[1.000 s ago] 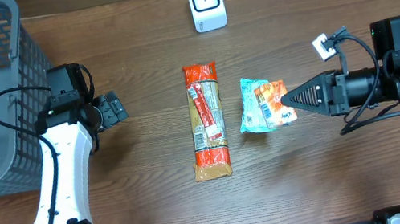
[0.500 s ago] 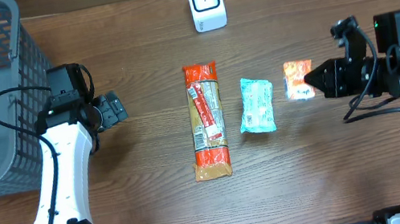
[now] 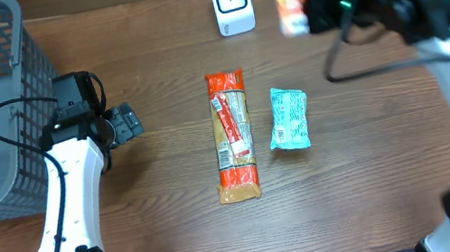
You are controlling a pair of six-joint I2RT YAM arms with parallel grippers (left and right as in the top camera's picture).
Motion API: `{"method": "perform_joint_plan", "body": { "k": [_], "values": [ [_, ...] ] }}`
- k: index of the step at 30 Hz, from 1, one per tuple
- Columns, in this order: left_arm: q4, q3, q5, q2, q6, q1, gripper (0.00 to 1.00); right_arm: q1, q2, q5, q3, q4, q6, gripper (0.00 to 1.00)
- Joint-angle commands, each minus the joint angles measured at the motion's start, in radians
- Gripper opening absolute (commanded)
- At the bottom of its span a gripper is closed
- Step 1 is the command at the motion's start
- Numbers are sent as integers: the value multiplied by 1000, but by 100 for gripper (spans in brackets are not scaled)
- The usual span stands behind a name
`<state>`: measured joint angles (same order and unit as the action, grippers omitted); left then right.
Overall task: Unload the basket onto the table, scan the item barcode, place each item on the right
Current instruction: 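Carry the orange packet up toward the white barcode scanner with right gripper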
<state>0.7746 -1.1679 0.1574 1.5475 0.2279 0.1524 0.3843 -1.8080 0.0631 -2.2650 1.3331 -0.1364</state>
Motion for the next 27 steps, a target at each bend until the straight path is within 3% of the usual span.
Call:
{"method": "perform_joint_plan", "body": {
  "k": [1, 9, 27],
  "values": [
    [0, -15, -1, -17, -22, -2, 100, 59, -91, -214, -40, -61, 76, 3],
    [0, -15, -1, -17, -22, -2, 100, 140, -279, -515, -39, -209, 239, 4],
    [0, -15, -1, -17, -22, -2, 100, 156, -588, -625, -36, -713, 620, 4]
  ]
}}
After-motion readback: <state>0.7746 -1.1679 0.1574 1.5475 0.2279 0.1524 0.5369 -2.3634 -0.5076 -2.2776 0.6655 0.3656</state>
